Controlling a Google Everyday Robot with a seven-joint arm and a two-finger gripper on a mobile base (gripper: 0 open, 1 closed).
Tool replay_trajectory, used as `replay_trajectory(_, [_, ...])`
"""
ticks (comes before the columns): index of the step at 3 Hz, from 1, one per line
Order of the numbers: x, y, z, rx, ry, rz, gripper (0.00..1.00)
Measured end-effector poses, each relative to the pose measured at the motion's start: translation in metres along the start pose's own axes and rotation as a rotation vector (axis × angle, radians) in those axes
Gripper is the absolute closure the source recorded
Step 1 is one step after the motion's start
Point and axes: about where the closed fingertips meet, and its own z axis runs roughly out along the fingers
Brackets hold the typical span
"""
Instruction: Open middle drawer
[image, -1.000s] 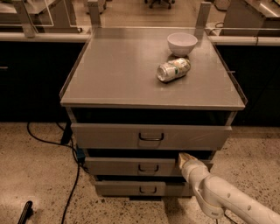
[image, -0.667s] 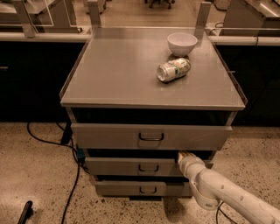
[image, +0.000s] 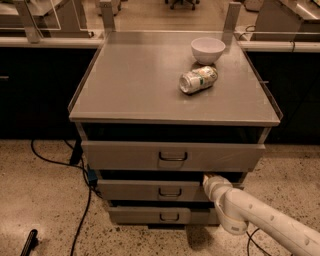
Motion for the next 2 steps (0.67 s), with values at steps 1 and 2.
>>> replay_trajectory(1, [0.0121, -0.0088, 0.0125, 0.051, 0.054, 0.012, 1.0])
replay_trajectory(2, [0.0158, -0.0128, 0.0152, 0.072, 0.08, 0.013, 1.0])
